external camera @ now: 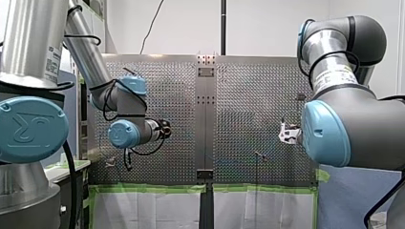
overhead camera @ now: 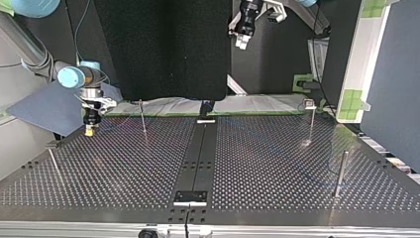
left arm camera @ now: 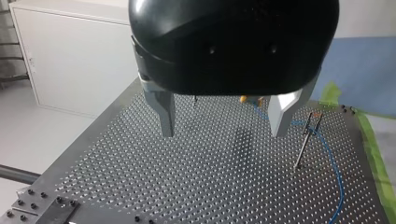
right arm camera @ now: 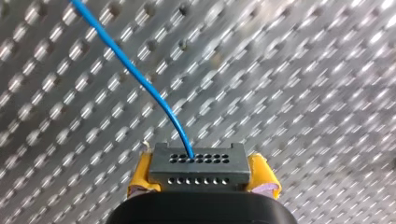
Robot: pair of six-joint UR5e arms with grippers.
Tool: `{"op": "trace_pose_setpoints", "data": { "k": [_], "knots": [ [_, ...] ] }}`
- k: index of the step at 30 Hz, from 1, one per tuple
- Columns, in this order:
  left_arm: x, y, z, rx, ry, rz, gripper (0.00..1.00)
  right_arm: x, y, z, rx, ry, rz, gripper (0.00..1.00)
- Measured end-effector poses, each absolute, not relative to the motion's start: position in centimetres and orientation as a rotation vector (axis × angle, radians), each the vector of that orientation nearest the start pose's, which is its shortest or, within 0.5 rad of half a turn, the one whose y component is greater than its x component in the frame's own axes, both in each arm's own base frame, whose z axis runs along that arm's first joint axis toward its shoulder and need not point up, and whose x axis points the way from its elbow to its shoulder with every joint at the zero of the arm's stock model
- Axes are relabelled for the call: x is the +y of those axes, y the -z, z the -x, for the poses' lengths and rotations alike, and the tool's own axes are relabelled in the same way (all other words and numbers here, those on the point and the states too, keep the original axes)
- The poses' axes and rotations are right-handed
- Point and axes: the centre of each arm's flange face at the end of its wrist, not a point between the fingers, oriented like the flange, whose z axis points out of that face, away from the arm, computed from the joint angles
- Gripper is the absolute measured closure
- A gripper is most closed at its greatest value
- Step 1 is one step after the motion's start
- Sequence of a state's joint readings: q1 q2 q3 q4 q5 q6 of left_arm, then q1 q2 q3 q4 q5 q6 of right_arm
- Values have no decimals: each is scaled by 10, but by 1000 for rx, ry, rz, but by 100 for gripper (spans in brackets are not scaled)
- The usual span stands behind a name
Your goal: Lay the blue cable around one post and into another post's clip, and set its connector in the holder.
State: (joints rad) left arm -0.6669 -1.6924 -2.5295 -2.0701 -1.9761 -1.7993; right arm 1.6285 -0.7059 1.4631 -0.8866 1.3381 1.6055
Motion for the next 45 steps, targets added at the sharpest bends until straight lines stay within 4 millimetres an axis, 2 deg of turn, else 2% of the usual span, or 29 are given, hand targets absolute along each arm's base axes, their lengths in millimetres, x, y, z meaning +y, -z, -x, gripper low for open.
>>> {"op": "trace_pose_setpoints", "data": {
  "k": [10,18,25,38,45],
  "knots": [
    [-276,-136,-197,1607,383,-46,0,-686,-137,-254,-958,-1516,-1334,74],
    [-276,-135,-196,1616,377,-58,0,-671,-177,-276,-960,-1517,-1332,74],
    [-276,-135,-195,1621,379,-65,0,-657,-206,-277,-1004,-1478,-1311,74],
    [-275,-134,-196,1625,375,-65,0,-623,-237,-256,-1108,-1402,-1290,74],
    [-273,-133,-196,1638,356,-72,0,-612,-268,-249,-1119,-1388,-1276,74]
  ]
}}
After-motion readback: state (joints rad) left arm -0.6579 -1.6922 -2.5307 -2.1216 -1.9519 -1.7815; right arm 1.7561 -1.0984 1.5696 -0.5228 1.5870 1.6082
